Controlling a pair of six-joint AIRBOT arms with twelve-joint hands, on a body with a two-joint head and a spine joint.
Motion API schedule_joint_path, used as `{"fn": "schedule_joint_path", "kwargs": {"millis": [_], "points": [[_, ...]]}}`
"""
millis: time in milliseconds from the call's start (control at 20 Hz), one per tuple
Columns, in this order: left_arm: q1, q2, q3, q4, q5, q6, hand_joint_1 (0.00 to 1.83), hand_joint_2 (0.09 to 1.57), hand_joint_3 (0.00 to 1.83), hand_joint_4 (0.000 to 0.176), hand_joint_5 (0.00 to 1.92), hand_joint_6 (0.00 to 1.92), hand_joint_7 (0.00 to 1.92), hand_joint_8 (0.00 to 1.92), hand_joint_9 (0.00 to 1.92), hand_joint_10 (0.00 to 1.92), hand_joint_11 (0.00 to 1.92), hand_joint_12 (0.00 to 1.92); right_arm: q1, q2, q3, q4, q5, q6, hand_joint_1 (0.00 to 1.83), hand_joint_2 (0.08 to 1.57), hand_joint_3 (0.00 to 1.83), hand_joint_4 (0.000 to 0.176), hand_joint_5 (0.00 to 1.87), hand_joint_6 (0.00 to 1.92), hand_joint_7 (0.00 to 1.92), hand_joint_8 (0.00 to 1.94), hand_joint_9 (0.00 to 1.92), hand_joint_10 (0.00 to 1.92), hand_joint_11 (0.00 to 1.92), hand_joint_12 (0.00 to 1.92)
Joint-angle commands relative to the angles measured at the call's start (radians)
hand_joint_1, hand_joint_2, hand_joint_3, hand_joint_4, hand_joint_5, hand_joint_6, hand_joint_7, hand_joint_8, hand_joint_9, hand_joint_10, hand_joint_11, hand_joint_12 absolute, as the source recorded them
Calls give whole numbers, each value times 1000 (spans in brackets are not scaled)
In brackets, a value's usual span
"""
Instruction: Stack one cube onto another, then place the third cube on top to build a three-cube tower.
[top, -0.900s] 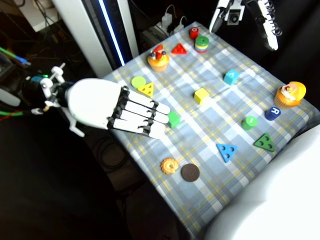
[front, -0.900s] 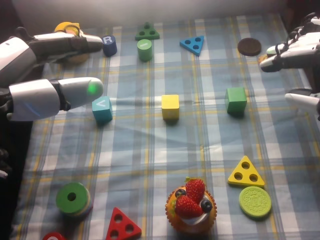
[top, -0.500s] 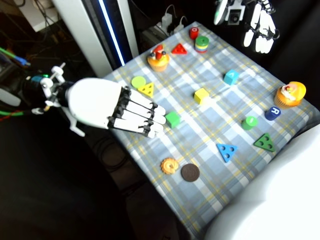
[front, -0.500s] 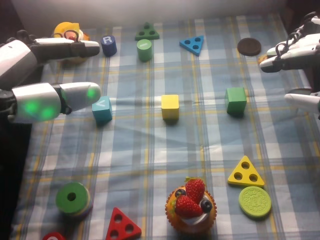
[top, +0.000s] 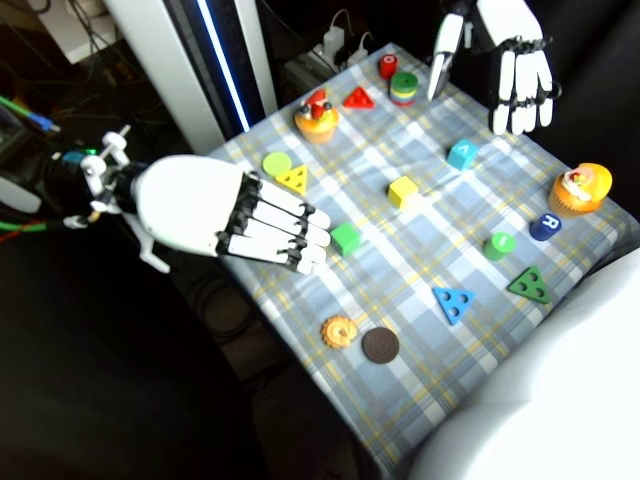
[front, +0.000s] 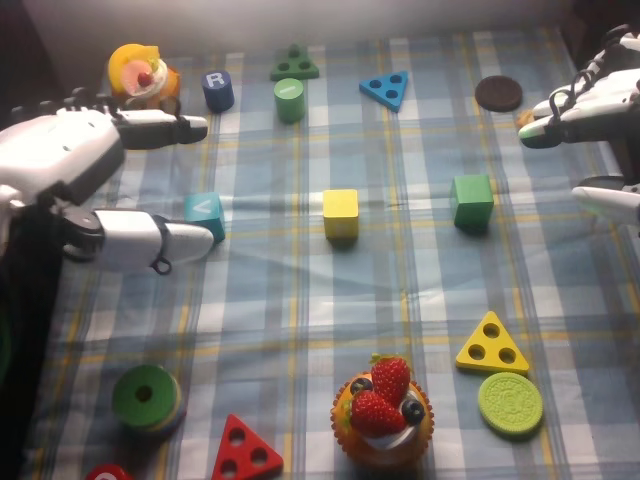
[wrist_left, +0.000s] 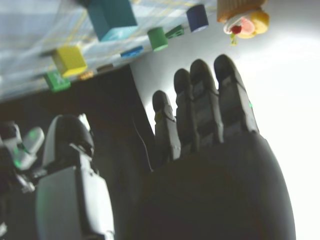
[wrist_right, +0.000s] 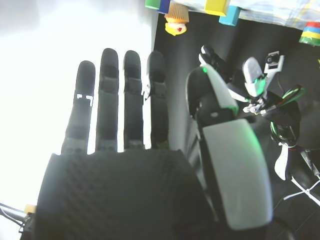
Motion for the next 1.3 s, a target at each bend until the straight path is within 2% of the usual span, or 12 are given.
{"fn": "schedule_joint_path", "kwargs": {"millis": [0,100,350,550,650,750,850,900,950,1000,1100,1250], "points": [[-21,-16,13,1,-70,53,725,951,0,176,423,9,388,5,317,7,124,221,11,-1,7,13,112,10,657,1344,2,0,647,3,616,7,524,9,8,1154],[-32,-39,33,-38,-46,127,782,939,0,176,448,14,396,6,320,6,148,228,11,0,8,10,107,13,653,1342,0,0,650,4,629,10,558,21,51,1170],[-56,-78,77,-99,-3,226,865,929,1,176,514,3,445,2,342,1,134,237,11,0,11,2,94,13,696,1332,1,0,669,1,667,3,649,20,162,1169],[-65,-100,105,-126,13,241,880,950,6,176,563,17,463,8,338,8,103,229,11,0,12,1,93,13,623,1336,0,0,675,2,694,4,695,14,234,1125],[-71,-112,118,-143,26,260,874,995,3,176,703,10,547,8,407,7,73,226,11,0,14,1,93,13,632,1343,2,0,685,5,711,9,709,17,242,1129],[-73,-120,124,-148,27,260,920,1013,5,176,844,20,600,6,454,2,29,208,11,0,15,1,93,13,614,1354,1,0,687,0,723,2,727,9,225,1219],[-78,-127,131,-152,28,260,933,1021,7,176,864,23,603,6,456,2,8,198,11,0,15,1,93,13,628,1354,0,0,691,1,725,2,728,8,220,1231],[-81,-130,135,-155,28,260,1006,1115,0,176,979,736,621,0,465,0,8,197,11,0,15,1,93,13,677,1355,0,0,696,2,731,3,733,8,215,1249],[-83,-133,138,-157,28,260,997,1131,0,176,939,984,645,3,479,2,4,196,11,0,15,1,93,13,672,1359,1,0,700,2,737,4,740,10,224,1248],[-85,-136,141,-159,27,260,985,1140,0,176,907,1071,651,2,477,1,0,171,11,0,15,1,93,13,677,1358,0,0,701,1,737,2,739,6,235,1205],[-86,-139,143,-165,21,260,973,1152,3,176,882,1120,662,4,485,3,0,146,11,0,15,2,93,13,679,1361,0,0,691,0,728,1,735,3,226,1231],[-86,-143,143,-174,16,259,983,1145,0,176,901,1091,666,1,493,2,9,147,11,0,15,4,93,14,692,1357,0,0,696,0,742,2,753,7,220,1281]]}}
